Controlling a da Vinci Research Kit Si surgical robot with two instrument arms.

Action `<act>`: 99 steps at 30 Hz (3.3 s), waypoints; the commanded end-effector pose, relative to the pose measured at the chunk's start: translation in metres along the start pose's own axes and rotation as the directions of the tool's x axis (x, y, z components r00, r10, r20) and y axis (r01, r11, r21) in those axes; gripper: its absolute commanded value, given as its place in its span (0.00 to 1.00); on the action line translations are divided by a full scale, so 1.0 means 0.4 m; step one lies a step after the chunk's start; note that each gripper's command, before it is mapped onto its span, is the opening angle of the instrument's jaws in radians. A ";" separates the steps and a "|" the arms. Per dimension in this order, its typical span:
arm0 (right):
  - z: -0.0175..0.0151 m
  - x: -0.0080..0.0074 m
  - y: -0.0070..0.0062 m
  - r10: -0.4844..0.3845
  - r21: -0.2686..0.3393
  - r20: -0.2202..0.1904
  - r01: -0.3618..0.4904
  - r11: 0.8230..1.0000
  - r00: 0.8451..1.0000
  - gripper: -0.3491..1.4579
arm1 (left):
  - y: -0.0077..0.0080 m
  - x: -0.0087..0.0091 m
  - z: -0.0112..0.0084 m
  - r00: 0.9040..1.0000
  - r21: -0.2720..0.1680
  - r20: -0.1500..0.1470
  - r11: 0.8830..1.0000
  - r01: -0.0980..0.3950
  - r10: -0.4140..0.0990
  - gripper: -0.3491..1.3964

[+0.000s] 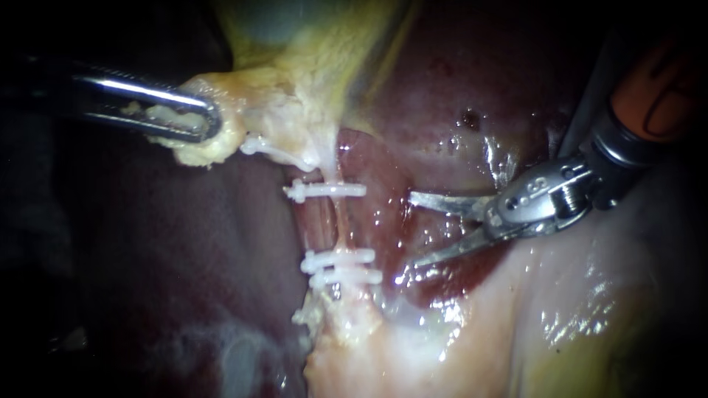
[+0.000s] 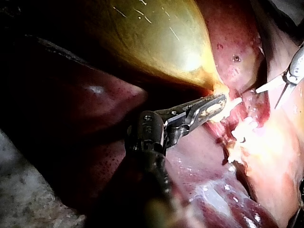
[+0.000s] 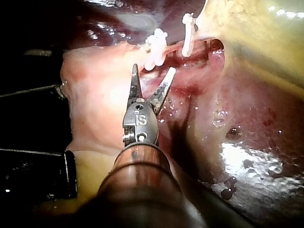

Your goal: Go to the cutting position right tube

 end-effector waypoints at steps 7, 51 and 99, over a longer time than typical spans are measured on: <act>0.0053 -0.0018 0.0004 0.086 0.014 -0.012 -0.086 0.996 0.996 0.99 | -0.0001 -0.0003 0.0002 1.000 0.001 0.000 1.000 -0.001 0.001 0.00; 0.0349 -0.0021 0.0050 0.277 0.119 -0.037 -0.271 0.955 0.960 0.99 | 0.0004 -0.0006 0.0008 1.000 0.004 -0.001 1.000 -0.001 0.001 0.00; 0.0367 0.0056 -0.0053 0.286 0.294 -0.102 -0.245 0.924 0.953 0.99 | -0.0003 -0.0008 0.0010 1.000 0.006 -0.003 1.000 -0.002 0.002 0.00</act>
